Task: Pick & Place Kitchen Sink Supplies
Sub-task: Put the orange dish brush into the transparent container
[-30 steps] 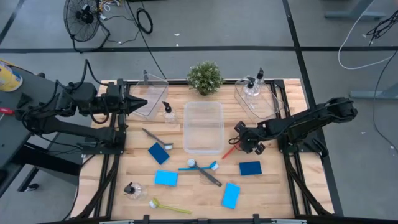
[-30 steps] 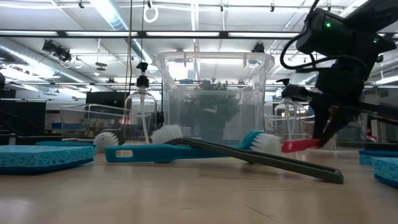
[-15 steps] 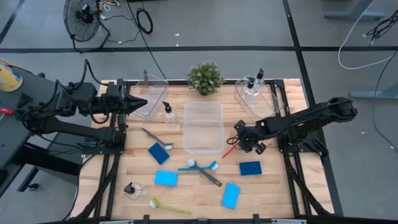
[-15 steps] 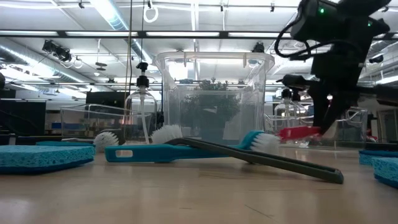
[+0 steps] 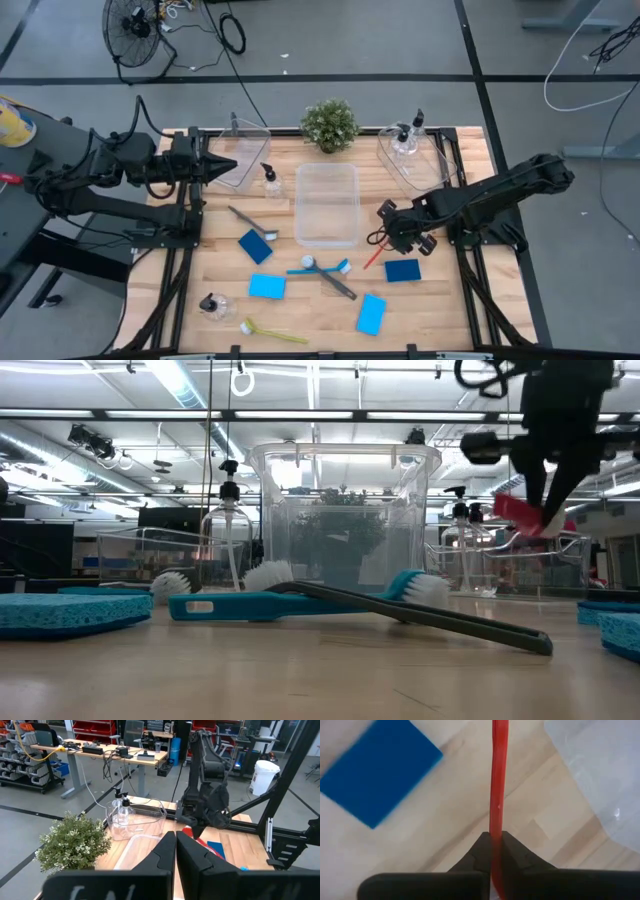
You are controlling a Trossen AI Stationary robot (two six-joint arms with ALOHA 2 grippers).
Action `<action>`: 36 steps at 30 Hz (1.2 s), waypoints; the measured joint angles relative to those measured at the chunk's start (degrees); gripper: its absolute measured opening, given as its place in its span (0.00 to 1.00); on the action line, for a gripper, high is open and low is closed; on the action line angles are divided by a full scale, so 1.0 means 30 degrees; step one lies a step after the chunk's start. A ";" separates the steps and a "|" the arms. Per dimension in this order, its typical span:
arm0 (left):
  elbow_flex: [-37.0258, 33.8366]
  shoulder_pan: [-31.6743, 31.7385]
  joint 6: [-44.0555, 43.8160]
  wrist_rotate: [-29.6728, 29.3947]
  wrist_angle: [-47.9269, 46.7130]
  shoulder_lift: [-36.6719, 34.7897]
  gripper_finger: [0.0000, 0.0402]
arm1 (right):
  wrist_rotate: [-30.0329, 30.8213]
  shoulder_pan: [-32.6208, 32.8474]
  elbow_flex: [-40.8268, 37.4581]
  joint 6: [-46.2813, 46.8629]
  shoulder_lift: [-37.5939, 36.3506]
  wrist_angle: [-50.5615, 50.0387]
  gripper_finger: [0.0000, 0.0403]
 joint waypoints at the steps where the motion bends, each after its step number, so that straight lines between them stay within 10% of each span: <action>1: 0.0000 -0.0003 0.0000 0.0000 0.0004 -0.0002 0.04 | -0.0024 0.0178 0.0308 0.0199 0.0000 -0.0373 0.04; 24: 0.0003 -0.0003 0.0006 0.0007 0.0080 -0.0004 0.04 | 0.3785 0.1449 0.9229 0.1081 -0.0003 -0.5151 0.04; 36: 0.0000 -0.0001 0.0007 0.0404 0.0080 -0.0004 0.04 | 0.8974 -0.0925 1.0023 -0.6084 0.0116 -0.3363 0.04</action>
